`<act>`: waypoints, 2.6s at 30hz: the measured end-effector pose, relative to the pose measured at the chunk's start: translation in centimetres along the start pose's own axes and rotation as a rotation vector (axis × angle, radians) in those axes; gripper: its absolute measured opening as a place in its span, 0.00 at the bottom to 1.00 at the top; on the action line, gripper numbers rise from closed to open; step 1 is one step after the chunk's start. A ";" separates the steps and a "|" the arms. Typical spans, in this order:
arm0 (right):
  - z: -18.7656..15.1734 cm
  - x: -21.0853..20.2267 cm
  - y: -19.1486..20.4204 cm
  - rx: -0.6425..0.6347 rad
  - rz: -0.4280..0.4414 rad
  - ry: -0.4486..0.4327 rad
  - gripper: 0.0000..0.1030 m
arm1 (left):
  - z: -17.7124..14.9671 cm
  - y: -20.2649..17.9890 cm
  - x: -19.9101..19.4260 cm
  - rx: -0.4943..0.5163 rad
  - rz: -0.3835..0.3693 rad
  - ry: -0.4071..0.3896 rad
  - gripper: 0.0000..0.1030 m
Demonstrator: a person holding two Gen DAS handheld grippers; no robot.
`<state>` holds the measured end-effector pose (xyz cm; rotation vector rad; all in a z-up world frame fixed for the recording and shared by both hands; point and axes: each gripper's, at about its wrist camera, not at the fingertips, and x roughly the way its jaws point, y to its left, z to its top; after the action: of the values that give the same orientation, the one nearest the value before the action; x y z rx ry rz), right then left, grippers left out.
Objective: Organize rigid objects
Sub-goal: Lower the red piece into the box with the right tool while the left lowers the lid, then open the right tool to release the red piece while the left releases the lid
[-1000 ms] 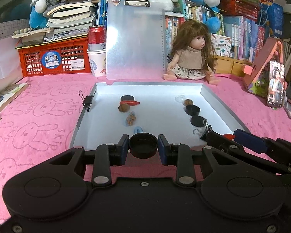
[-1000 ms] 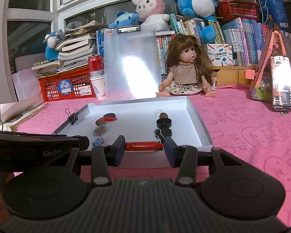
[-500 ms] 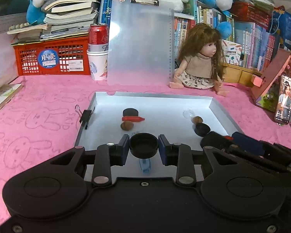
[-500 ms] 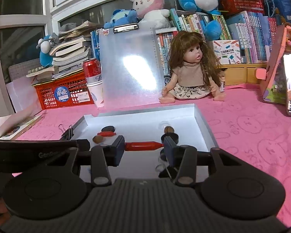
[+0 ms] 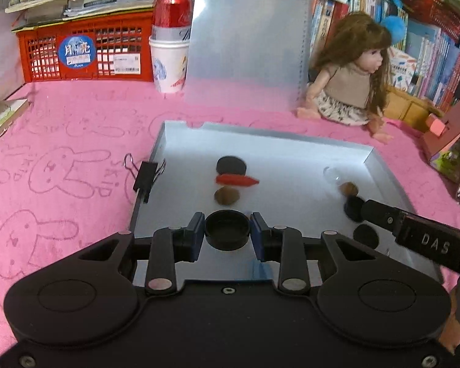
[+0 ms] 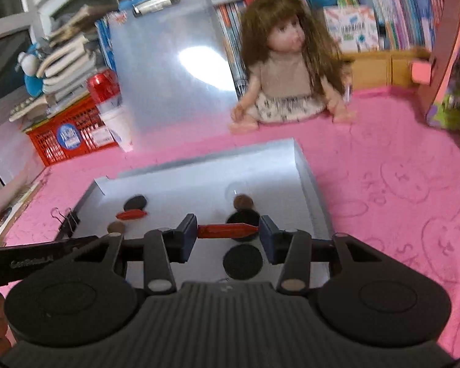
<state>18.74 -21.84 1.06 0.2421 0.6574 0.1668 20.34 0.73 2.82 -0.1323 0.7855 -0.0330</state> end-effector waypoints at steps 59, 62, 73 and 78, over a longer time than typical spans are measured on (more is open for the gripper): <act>0.7 1.3 0.9 -0.125 -0.050 0.024 0.83 | -0.5 -1.3 0.3 0.086 0.017 -0.029 0.67; 0.6 0.3 1.1 -0.147 -0.067 -0.015 0.87 | -0.6 -1.3 -0.6 0.093 0.021 -0.050 0.74; -0.4 -4.0 1.8 -0.197 -0.052 -0.118 0.97 | -1.6 -1.7 -4.4 0.130 0.033 -0.138 0.83; -1.3 -6.2 1.9 -0.201 -0.045 -0.164 1.00 | -2.6 -1.8 -5.8 0.133 0.028 -0.161 0.83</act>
<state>12.95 -21.24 4.18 0.0466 0.4785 0.1669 14.40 -0.90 5.33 0.0029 0.6222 -0.0476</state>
